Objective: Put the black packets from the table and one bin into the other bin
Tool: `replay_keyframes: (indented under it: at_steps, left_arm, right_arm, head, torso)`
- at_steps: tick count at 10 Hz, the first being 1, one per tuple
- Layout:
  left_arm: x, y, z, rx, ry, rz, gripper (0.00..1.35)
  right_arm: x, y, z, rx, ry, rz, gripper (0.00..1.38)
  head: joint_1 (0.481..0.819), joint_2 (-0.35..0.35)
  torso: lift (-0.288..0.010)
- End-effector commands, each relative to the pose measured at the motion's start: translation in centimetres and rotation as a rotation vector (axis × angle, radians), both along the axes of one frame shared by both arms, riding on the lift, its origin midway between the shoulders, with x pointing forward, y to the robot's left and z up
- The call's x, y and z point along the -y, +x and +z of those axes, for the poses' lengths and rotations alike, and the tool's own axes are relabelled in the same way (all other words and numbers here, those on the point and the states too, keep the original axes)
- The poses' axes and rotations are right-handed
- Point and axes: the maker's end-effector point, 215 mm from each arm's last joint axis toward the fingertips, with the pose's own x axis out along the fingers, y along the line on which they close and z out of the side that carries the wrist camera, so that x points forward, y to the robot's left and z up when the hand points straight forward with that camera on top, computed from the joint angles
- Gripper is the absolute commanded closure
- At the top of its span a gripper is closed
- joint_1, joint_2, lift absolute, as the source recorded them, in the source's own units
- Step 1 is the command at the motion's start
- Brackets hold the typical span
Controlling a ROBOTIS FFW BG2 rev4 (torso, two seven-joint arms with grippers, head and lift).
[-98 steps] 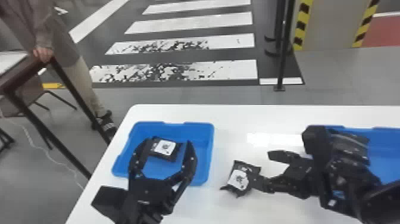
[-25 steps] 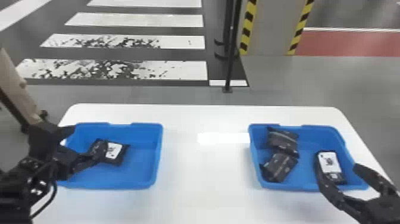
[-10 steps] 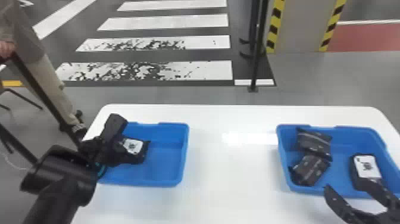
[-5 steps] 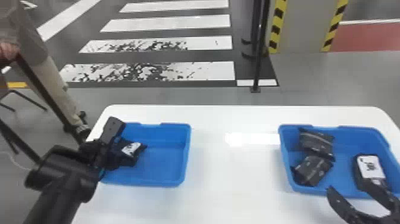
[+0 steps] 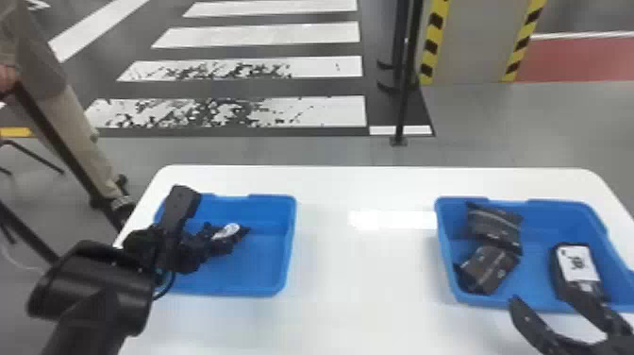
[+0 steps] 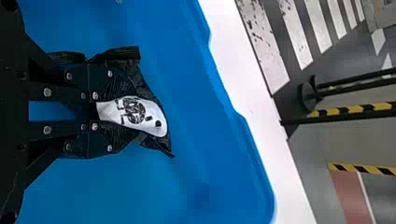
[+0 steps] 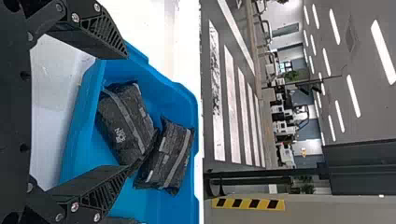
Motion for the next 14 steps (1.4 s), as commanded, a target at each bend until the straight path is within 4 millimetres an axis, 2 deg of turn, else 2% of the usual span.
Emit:
replay_keyframes:
  at_steps: [1, 4, 5, 6, 8, 10, 12, 14]
  left_arm:
    - [2.2, -0.2, 3.2, 0.057, -0.076, 0.001, 1.21]
    - [3.9, -1.3, 8.4, 0.151, -0.166, 0.002, 1.21]
    - [4.4, -2.1, 10.7, 0.206, -0.243, 0.012, 1.21]
    - [6.4, -2.7, 13.0, 0.257, -0.354, -0.015, 1.21]
    - [11.8, -3.8, 16.9, 0.334, -0.547, -0.104, 1.21]
    - [17.4, -5.2, 19.0, 0.337, -0.716, -0.189, 1.21]
    - [20.9, -6.6, 20.1, 0.315, -0.849, -0.236, 1.21]
    - [22.5, -7.2, 21.0, 0.317, -0.908, -0.265, 1.21]
  right_arm:
    - [0.0, 0.1, 0.1, 0.001, 0.002, 0.000, 0.19]
    - [-0.2, 0.2, 0.2, -0.001, 0.015, 0.002, 0.19]
    - [-1.0, 0.6, 1.1, -0.006, 0.019, 0.020, 0.19]
    - [-2.3, 1.3, 3.0, 0.024, 0.031, 0.046, 0.19]
    - [-6.1, 3.9, 7.3, 0.085, 0.104, 0.131, 0.19]
    - [-10.3, 6.2, 11.8, 0.133, 0.156, 0.242, 0.18]
    - [-14.3, 7.3, 15.9, 0.182, 0.202, 0.326, 0.19]
    - [-18.4, 7.7, 18.2, 0.198, 0.251, 0.403, 0.19]
  head:
    - [0.695, 0.057]
    - [0.695, 0.013]
    - [0.695, 0.005]
    - [0.695, 0.006]
    - [0.695, -0.006]
    - [0.695, -0.017]
    - [0.695, -0.035]
    - [0.695, -0.031]
  torso:
    - [-0.110]
    - [-0.110]
    - [-0.110]
    - [-0.110]
    - [-0.110]
    - [-0.110]
    - [-0.110]
    - [-0.110]
